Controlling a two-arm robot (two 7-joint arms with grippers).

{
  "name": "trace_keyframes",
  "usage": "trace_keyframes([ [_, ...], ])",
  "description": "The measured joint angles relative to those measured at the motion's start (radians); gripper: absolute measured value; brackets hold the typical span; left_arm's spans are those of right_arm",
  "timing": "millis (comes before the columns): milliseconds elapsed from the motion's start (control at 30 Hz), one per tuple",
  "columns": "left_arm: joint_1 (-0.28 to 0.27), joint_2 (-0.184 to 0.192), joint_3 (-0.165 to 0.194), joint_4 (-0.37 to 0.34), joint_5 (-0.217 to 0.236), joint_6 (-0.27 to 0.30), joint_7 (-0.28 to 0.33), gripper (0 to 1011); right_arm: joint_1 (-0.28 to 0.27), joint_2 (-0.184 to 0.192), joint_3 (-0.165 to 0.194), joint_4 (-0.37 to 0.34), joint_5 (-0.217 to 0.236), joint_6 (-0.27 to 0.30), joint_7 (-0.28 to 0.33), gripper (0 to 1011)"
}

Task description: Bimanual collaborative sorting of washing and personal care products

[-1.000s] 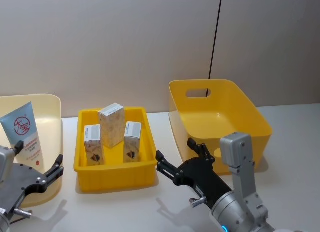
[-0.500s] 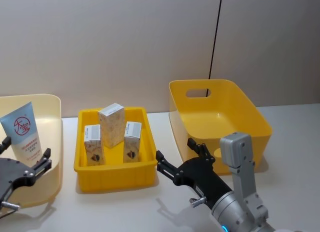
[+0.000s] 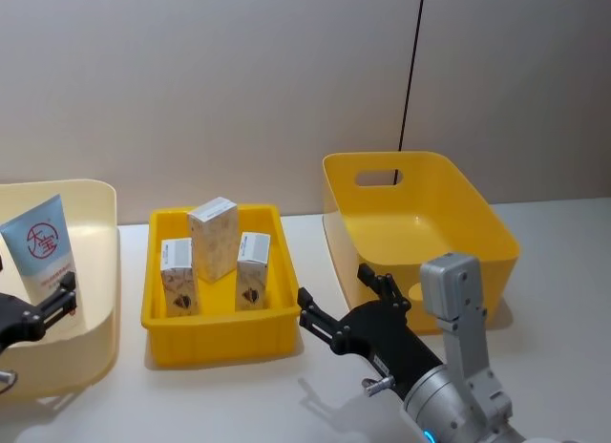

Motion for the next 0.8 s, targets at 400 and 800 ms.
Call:
trace_keyframes([
  [400, -0.062, -0.020, -0.036, 0.106, -0.068, 0.016, -0.078, 1003, 0.000, 0.000, 0.000, 0.000, 0.000, 0.000, 0.000, 1001],
  [800, -0.134, -0.048, -0.050, 0.230, -0.104, 0.012, -0.150, 1003, 0.000, 0.000, 0.000, 0.000, 0.000, 0.000, 0.000, 1001],
])
